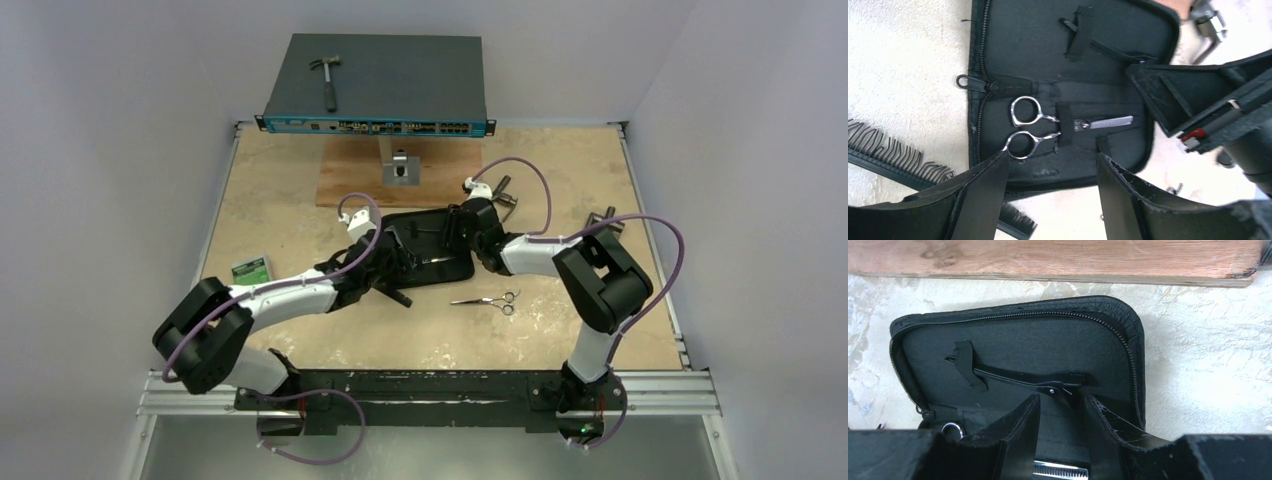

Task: Sort the hair-cutting tools
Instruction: Place the haircut tool in the hairdressing tool bag.

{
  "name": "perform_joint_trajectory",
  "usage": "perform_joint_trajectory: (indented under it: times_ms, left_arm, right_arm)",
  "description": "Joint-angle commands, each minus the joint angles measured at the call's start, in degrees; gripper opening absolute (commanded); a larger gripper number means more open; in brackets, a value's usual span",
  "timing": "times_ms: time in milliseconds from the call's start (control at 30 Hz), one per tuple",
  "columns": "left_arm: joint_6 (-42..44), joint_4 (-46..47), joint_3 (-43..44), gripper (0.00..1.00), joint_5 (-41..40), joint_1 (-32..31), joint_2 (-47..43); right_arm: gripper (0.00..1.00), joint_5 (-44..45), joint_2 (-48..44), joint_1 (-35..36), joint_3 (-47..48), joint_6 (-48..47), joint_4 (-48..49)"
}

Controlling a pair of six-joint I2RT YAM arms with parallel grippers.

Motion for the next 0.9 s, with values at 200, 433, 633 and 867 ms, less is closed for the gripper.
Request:
perform_joint_trajectory:
  times_ms: [200, 433, 633, 867]
  left_arm:
    - [-0.48, 3.76, 0.19, 0.61, -0.15, 0.94, 7.16]
    - [-1.8, 3.7, -1.51, 0.59, 1.39, 1.29, 9.83]
    - [-1.48, 3.46, -1.77, 0.56, 2.47, 1.47, 11.46]
    - [-0.76, 3.63, -2.82, 0.54, 3.38, 1.56, 11.87]
  right_arm:
    - [0.36, -0.91, 2.76, -0.32, 4.29, 0.11, 3.6]
    - [0.31, -0.49, 3.71, -0.39, 5.24, -2.28, 4.48]
    - [0.27, 1.47, 3.07, -0.32, 4.77, -7.97, 5.88]
    - [0.24, -1.84, 4.49, -0.18, 5.44, -12.19, 9.06]
